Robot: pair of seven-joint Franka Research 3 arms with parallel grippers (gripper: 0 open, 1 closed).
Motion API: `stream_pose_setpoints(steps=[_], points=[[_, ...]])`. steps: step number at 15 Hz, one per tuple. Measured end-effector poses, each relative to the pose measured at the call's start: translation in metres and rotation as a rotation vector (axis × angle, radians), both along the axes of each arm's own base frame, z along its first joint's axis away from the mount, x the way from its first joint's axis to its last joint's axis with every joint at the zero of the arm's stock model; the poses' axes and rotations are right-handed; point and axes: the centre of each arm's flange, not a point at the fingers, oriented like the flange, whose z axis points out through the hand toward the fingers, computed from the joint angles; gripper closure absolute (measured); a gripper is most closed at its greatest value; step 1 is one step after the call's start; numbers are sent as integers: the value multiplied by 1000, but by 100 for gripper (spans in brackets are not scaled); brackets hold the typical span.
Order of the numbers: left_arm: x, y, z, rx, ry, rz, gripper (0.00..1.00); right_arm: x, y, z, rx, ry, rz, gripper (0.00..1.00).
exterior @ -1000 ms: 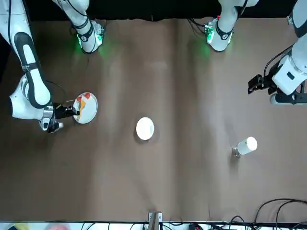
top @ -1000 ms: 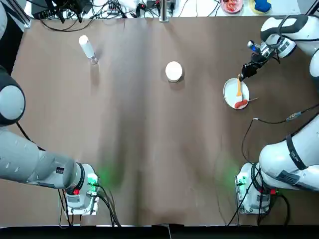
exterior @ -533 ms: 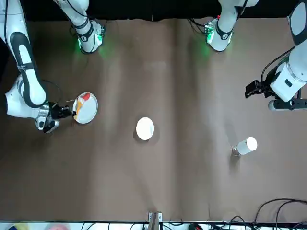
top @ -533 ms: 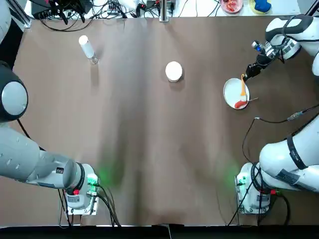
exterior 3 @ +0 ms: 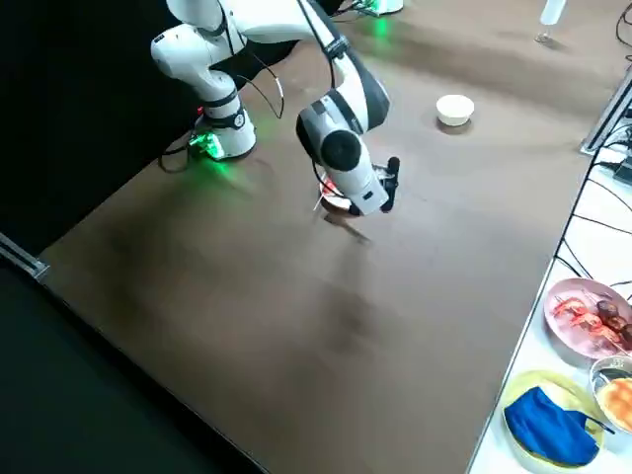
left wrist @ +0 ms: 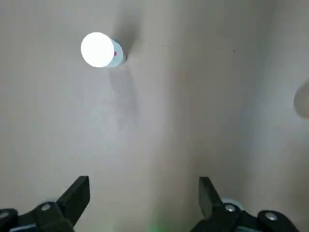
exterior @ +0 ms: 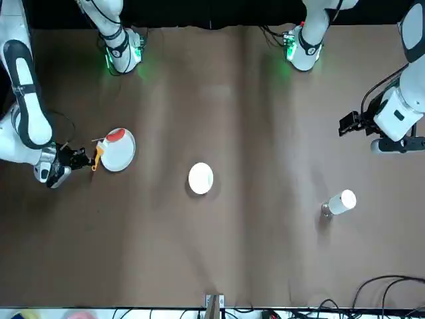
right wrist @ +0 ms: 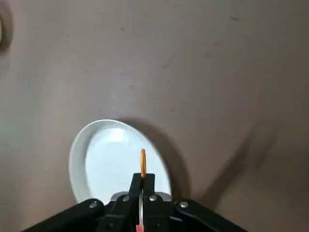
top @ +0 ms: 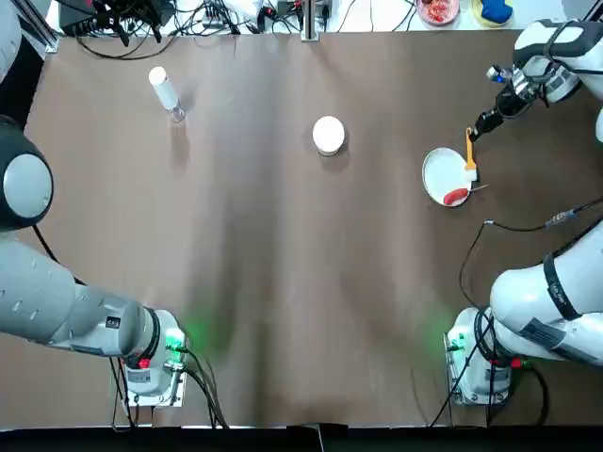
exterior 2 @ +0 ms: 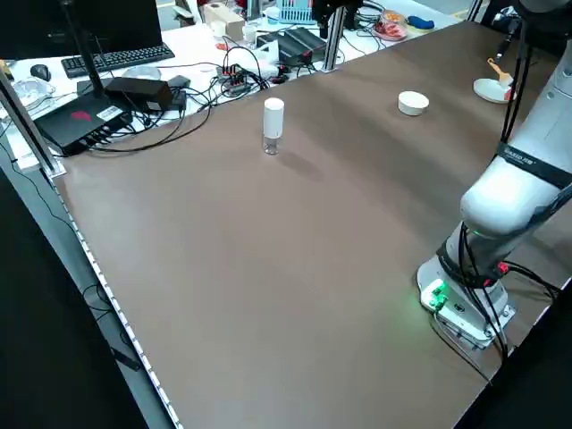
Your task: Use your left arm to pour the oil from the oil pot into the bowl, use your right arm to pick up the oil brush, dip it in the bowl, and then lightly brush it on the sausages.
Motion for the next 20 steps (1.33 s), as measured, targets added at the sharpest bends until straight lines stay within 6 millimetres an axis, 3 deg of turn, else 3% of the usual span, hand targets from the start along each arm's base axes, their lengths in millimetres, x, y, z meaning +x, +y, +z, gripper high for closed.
stream_pose_setpoints(steps=[4,11,14,18,20], points=[[0,-3,-1,0,2,-5,0,-3,33,-8,6,36,71,96],[0,-4,-2,0,4,-7,0,-21,63,-31,20,99,119,96],[0,-5,-2,0,4,-8,0,-22,87,-34,6,138,109,96],[0,-8,-2,-1,4,-14,0,-20,136,-33,-42,210,57,96],[0,-8,-2,-1,4,-14,0,-20,138,-33,-46,214,50,96]])
